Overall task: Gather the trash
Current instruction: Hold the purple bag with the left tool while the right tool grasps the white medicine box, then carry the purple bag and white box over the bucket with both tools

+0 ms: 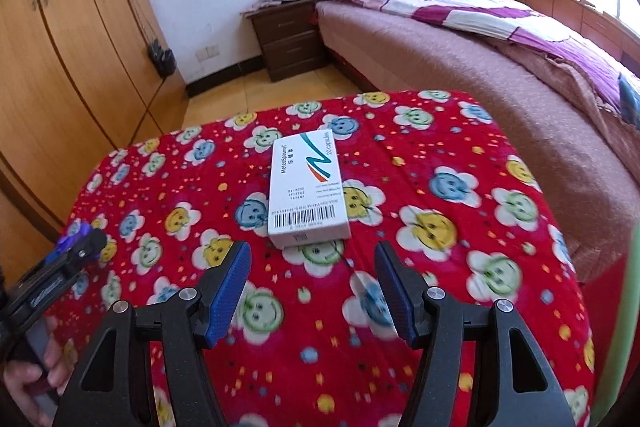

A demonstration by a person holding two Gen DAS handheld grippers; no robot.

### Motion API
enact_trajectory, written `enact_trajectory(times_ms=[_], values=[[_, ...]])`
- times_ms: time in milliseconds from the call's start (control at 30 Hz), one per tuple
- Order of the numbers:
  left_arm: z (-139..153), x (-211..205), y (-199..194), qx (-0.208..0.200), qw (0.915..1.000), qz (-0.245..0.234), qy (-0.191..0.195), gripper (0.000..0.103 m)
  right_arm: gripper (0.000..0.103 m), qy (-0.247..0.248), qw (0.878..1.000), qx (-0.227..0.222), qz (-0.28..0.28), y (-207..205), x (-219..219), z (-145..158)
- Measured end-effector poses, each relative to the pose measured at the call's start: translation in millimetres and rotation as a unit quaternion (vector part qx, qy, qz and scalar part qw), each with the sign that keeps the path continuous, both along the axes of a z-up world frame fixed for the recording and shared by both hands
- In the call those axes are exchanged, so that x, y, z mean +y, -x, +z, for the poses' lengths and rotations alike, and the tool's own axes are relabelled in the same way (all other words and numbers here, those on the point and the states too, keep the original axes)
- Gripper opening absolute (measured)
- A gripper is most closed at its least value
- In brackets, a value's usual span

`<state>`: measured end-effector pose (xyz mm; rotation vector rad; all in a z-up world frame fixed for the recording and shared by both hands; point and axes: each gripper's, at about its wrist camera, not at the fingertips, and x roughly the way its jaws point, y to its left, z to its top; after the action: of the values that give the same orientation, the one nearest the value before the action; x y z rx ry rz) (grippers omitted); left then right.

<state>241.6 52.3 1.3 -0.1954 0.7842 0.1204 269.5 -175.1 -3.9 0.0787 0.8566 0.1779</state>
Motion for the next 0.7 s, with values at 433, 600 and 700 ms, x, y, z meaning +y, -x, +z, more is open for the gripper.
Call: enact_trajectory(times_ms=[433, 600, 700], values=[[-2, -2, 0, 0.003, 0.9999, -0.008, 0.008, 0.067, 0.053, 0.022, 1.0, 0.006, 0.0, -27, 8, -14], [-1, -1, 3, -0.003, 0.9999, -0.01, 0.006, 0.067, 0.051, 0.025, 1.0, 0.009, 0.011, -18, 7, -13], [0, -2, 5, -0.007, 0.9999, -0.012, 0.004, 0.067, 0.051, 0.023, 1.0, 0.011, 0.014, -8, 6, -11]])
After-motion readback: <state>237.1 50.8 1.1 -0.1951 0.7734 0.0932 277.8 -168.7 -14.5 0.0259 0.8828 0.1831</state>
